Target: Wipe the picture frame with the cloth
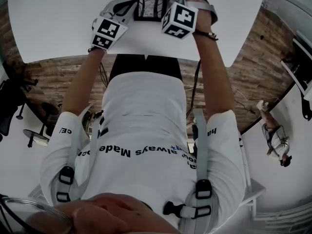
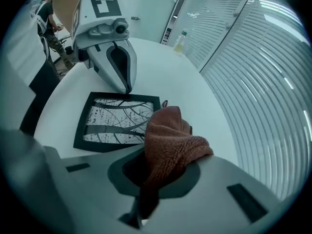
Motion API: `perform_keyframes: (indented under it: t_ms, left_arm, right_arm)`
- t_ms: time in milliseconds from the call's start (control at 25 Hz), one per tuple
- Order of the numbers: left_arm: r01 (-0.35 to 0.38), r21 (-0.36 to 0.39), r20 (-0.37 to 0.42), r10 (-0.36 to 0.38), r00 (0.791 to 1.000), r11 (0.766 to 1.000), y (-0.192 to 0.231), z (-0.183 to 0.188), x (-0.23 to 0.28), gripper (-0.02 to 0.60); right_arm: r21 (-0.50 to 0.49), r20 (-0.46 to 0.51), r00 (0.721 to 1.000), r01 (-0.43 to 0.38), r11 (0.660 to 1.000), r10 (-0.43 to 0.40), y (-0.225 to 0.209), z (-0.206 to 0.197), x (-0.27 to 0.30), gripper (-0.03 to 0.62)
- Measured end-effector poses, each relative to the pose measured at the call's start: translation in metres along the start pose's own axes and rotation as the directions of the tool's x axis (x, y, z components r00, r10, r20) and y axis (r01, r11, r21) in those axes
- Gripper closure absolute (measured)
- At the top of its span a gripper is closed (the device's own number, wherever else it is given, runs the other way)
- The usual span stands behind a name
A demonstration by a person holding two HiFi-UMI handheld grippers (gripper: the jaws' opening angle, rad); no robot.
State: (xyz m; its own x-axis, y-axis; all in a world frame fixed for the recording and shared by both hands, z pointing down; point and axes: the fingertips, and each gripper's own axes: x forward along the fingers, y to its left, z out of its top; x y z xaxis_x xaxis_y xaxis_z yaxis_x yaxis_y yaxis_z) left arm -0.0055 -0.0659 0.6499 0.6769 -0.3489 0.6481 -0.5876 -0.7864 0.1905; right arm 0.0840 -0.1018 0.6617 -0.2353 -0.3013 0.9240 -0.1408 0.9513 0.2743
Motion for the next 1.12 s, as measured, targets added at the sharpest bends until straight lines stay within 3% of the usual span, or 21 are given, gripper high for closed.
perform_keyframes:
  t_ms: [320, 760, 960, 1120]
  left_arm:
    - [-0.011, 0.002, -0.006, 0.011, 1.000, 1.000, -0.002, 0.001, 0.002, 0.580]
    - [-0.024, -0.005, -0.009, 0.024, 1.000, 1.000, 0.000, -0.001, 0.002, 0.580]
    - [-0.027, -0.008, -0.009, 0.027, 1.000, 1.000, 0.004, -0.005, -0.005, 0.580]
    - [-0.026, -0.002, -0.015, 0.025, 1.000, 1.000, 0.007, -0.006, -0.004, 0.580]
  right_arm:
    - [-0.041, -0.008, 0.999, -0.034, 0.999, 0.034, 0.013, -0.001, -0.006, 0.576]
    - [-0.127, -0.024, 0.983, -0.182, 0.975, 0.180, 0.106, 0.002, -0.033, 0.576]
    - [-0.113, -0.020, 0.970, -0.242, 0.964, 0.241, 0.144, 0.009, -0.041, 0.576]
    - [-0.068, 0.007, 0.975, -0.221, 0.973, 0.222, 0.138, 0.014, -0.045, 0.576]
